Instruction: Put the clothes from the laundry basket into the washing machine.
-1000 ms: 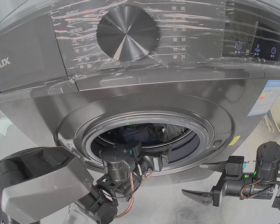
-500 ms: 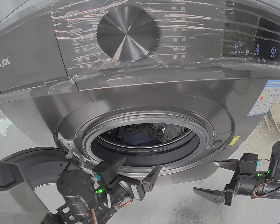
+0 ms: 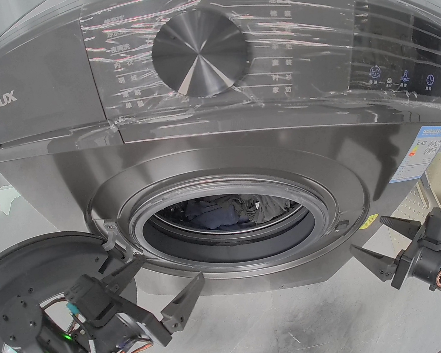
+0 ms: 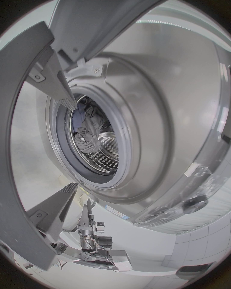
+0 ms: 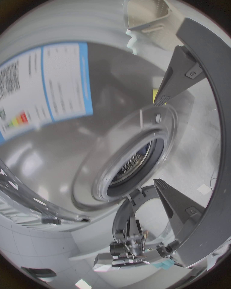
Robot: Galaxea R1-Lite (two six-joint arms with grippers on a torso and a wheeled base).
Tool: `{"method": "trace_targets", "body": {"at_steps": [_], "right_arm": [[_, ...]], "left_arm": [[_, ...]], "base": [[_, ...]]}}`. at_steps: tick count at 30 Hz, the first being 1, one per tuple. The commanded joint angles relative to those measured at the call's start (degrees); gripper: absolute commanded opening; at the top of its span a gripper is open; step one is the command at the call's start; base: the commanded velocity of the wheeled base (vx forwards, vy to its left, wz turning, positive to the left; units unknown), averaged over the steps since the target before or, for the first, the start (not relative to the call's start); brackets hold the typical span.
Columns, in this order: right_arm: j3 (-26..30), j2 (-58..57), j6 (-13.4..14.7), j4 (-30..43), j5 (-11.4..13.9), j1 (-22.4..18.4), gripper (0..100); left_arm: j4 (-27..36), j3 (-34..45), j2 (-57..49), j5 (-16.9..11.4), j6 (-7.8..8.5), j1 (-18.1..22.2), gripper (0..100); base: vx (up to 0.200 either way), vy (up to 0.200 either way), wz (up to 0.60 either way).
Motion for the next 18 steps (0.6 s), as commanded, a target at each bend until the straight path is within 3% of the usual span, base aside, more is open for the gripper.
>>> {"method": "trace_targets", "body": {"at_steps": [1,5,10,18], "right_arm": [[0.9,-7.9,-0.1,3.9,-0.7,-4.2,100],[0.9,-15.9,-0.9,12.2,-1.0,-4.9,100],[1.0,-25.4,-1.1,22.8,-5.3,-8.3,100],[0.9,-37.8,-1.5,34.3,-5.4,-16.4,100]], "left_arm": [[0.0,4.0,-7.0,1.1,0.32,0.9,100],[1.9,4.5,-11.0,2.8,1.37,3.5,100],[6.6,4.5,-17.0,3.2,2.43,4.7,100],[16.5,4.5,-27.6,3.1,5.07,7.4,100]], "base": [[-0.200,0.000,0.00],[-0.200,0.000,0.00],[0.000,0.000,0.00],[-0.150,0.000,0.00]]}}
